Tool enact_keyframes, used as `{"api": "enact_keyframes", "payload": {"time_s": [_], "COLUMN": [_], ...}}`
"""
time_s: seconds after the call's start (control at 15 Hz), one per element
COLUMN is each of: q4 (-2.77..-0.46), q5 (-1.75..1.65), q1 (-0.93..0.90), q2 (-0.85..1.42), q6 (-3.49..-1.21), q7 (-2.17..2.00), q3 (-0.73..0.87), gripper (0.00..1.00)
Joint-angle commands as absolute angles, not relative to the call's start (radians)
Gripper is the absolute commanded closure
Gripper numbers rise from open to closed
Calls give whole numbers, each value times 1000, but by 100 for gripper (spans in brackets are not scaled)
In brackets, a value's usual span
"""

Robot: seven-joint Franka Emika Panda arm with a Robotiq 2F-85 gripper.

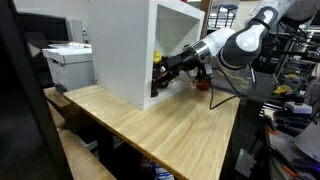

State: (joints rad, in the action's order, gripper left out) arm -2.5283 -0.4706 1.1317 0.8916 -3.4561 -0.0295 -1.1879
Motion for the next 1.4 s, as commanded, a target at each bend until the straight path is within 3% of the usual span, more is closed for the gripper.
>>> {"api": "enact_keyframes", "payload": {"time_s": [0.0, 0.73, 1.33], "q4": [-2530, -2512, -2498], "q5": [-439, -284, -84], "q1": [1131, 1102, 966], "q2": [896, 827, 735], "q6": [-3456, -3456, -3456], "q7": [-1, -67, -194], "q3": [-1195, -1143, -1065], "gripper": [0, 0, 0]}}
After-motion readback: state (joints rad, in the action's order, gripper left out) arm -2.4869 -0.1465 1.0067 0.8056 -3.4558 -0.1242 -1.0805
